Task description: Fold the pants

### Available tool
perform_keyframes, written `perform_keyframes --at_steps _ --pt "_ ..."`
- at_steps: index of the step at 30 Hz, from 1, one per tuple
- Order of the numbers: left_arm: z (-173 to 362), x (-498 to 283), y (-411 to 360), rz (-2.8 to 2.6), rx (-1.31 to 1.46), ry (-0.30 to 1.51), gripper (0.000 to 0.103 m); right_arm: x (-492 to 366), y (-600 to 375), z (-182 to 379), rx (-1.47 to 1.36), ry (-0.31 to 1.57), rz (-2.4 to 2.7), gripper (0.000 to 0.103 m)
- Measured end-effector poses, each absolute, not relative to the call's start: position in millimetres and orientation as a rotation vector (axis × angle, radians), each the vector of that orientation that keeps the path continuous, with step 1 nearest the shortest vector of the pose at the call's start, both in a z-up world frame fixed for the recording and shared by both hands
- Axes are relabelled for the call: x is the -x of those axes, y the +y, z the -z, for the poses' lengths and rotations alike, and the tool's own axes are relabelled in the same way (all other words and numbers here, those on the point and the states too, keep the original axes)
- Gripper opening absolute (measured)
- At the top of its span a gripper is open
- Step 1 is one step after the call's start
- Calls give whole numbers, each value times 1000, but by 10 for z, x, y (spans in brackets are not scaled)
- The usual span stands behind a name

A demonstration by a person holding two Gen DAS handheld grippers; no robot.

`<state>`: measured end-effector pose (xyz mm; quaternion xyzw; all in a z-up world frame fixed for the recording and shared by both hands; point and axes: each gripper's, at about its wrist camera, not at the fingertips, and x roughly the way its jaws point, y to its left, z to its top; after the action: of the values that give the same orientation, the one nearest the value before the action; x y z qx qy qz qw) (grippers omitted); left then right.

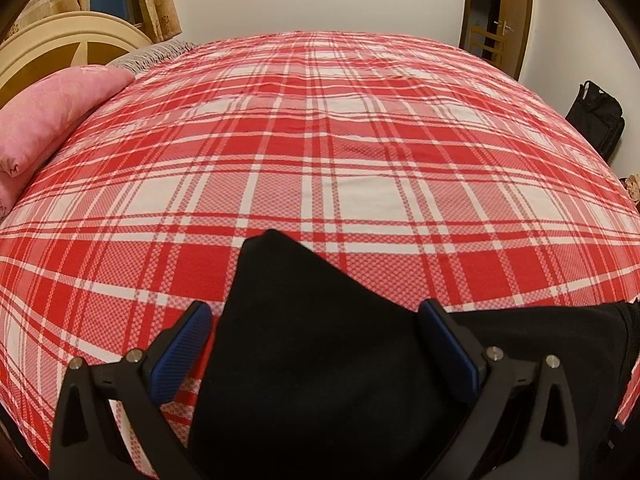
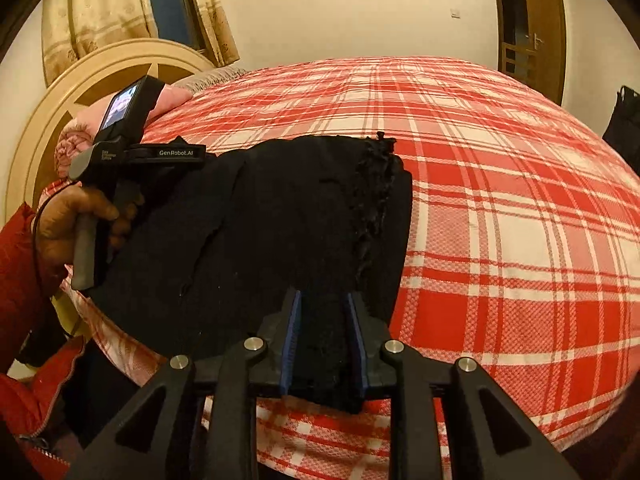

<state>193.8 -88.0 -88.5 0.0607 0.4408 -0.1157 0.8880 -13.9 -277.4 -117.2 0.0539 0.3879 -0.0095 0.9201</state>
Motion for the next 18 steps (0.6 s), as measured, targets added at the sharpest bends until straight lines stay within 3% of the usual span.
perform_keyframes --at_steps 9,18 --pt "842 -1943 -817 283 -91 943 103 172 -2891 801 -148 709 49 24" --pt "424 -1666 -291 270 -52 884 103 -182 -2612 771 -128 681 -38 24"
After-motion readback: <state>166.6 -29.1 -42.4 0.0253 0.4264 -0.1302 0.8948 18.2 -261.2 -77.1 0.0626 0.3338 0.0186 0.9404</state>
